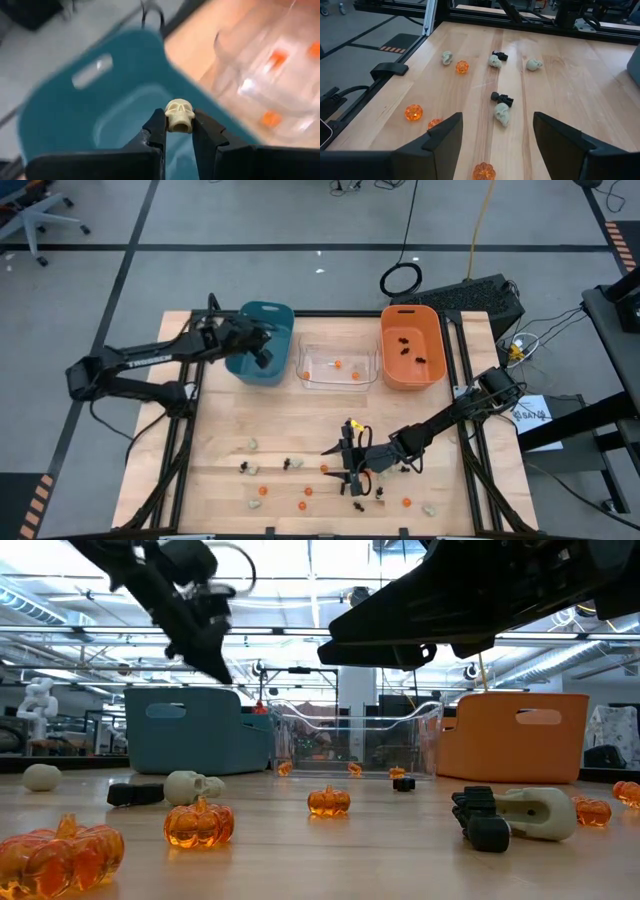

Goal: Sort Halloween decoration
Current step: Put the white skull toy into the blue bin, then put the orange pumpkin toy into the transparent bin

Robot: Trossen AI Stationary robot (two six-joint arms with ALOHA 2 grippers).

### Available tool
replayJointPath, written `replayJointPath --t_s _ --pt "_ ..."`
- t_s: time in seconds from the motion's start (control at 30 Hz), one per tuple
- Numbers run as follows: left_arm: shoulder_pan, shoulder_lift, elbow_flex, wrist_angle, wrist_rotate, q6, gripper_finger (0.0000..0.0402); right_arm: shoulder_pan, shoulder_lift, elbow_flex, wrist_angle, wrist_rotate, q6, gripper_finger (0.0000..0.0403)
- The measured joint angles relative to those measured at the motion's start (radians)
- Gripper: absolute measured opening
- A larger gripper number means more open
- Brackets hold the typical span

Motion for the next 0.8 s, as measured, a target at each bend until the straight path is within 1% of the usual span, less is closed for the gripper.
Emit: replayJointPath --t_s 0.17,0.37,0.63,0.7,0.8 --pt "0.039 0.111 0.0 -0.027 0.026 -0.051 0.005 0.0 0.0 0.0 -0.01 0.0 -0.001 0.0226" --pt "0.051 0.176 0.0 -0.023 0.045 -0.076 0.0056 0.0 0.0 0.0 -0.026 0.0 0.0 0.0226" --pt "0.051 0.199 0.0 -0.004 0.047 -0.077 0.0124 0.0 0.0 0.0 -0.027 0.003 0.0 0.0226" --pt "0.05 0.194 0.0 -0.005 0.049 -0.077 0.0134 0.0 0.0 0.0 -0.03 0.005 0.0 0.0226" --pt "0.037 0.188 0.0 -0.005 0.052 -0.077 0.0139 0.0 0.0 0.0 -0.038 0.029 0.0 0.0226"
